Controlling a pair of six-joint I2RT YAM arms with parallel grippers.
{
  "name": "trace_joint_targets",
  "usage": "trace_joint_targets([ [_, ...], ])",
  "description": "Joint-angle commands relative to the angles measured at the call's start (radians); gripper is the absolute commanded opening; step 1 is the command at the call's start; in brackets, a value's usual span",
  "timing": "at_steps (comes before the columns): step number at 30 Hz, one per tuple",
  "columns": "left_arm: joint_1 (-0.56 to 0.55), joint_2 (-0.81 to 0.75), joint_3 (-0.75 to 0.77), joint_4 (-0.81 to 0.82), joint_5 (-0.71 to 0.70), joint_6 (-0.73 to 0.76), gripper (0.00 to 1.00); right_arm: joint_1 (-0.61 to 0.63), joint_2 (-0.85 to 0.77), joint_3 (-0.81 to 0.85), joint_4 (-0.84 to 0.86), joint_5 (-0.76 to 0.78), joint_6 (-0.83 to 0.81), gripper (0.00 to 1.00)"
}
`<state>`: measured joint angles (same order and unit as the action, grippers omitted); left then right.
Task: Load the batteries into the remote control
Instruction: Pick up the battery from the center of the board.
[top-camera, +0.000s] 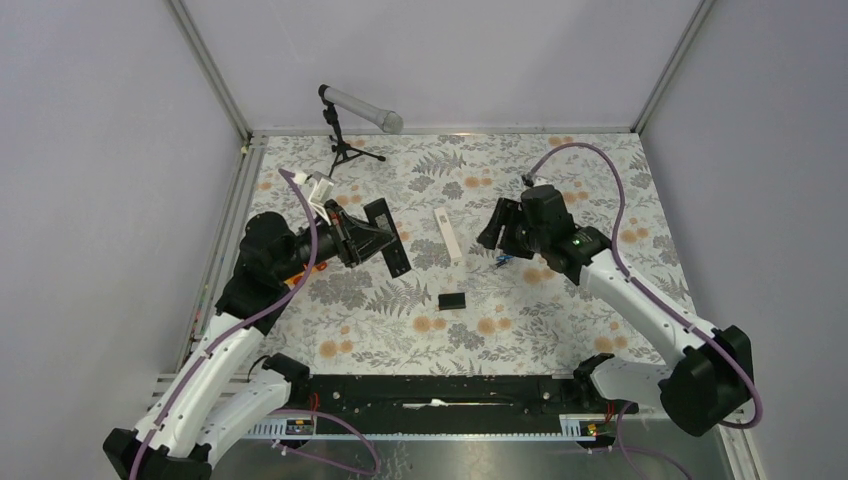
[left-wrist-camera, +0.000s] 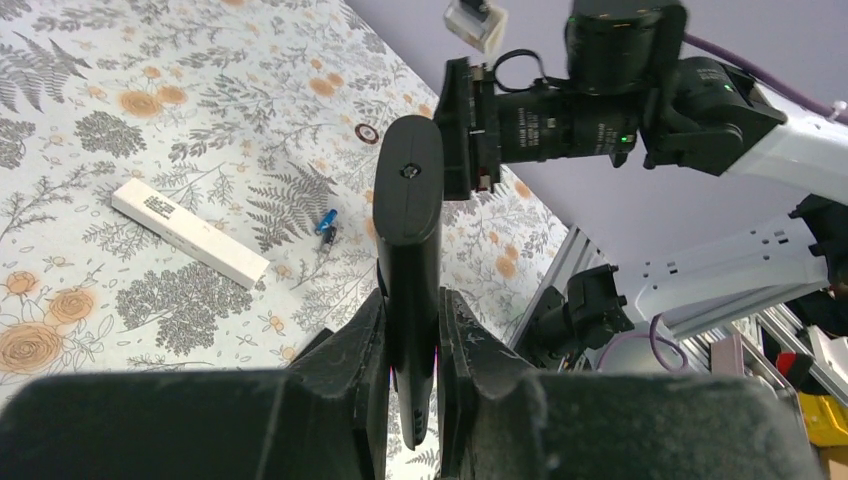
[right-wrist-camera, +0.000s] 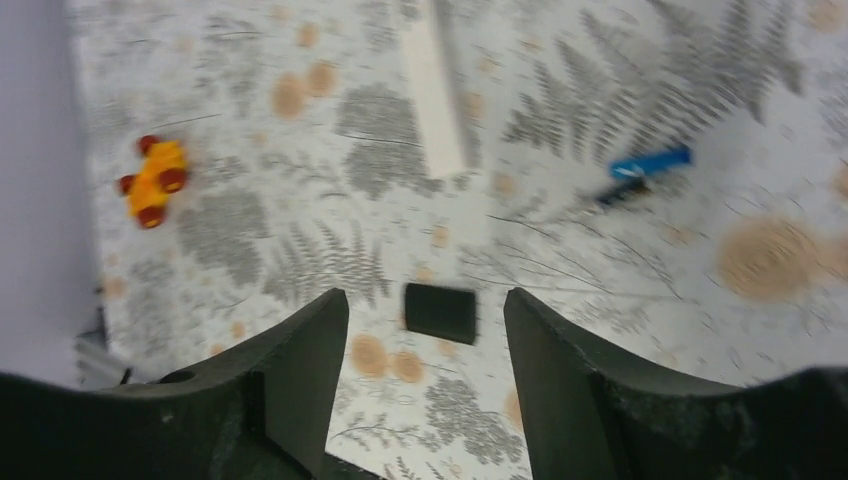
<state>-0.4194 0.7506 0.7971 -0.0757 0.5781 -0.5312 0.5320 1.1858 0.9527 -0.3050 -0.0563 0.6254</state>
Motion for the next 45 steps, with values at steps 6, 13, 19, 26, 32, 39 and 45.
trace_joint_targets([
  [6,0.013,0.023,0.042,0.047,0.058,0.038,0.00,-0.102,0.152,-0.089,-0.125,0.151,0.156,0.50],
  [13,0.021,0.026,0.018,0.071,0.072,0.030,0.00,-0.104,0.308,0.005,-0.066,0.166,-0.067,0.50],
  [19,0.054,0.025,0.014,0.071,0.076,0.035,0.00,-0.104,0.397,0.052,-0.091,0.207,0.049,0.63],
  [26,0.081,0.033,0.012,0.071,0.113,0.026,0.00,-0.103,0.495,0.126,-0.107,0.309,0.087,0.63],
  [32,0.092,0.030,0.000,0.072,0.120,0.017,0.00,-0.104,0.532,0.133,-0.105,0.250,0.100,0.58],
  [39,0.103,0.033,-0.004,0.071,0.128,0.014,0.00,-0.103,0.568,0.120,-0.118,0.218,0.113,0.45],
  [45,0.115,0.031,-0.007,0.071,0.129,0.014,0.00,-0.101,0.503,0.121,-0.090,0.244,0.028,0.52],
])
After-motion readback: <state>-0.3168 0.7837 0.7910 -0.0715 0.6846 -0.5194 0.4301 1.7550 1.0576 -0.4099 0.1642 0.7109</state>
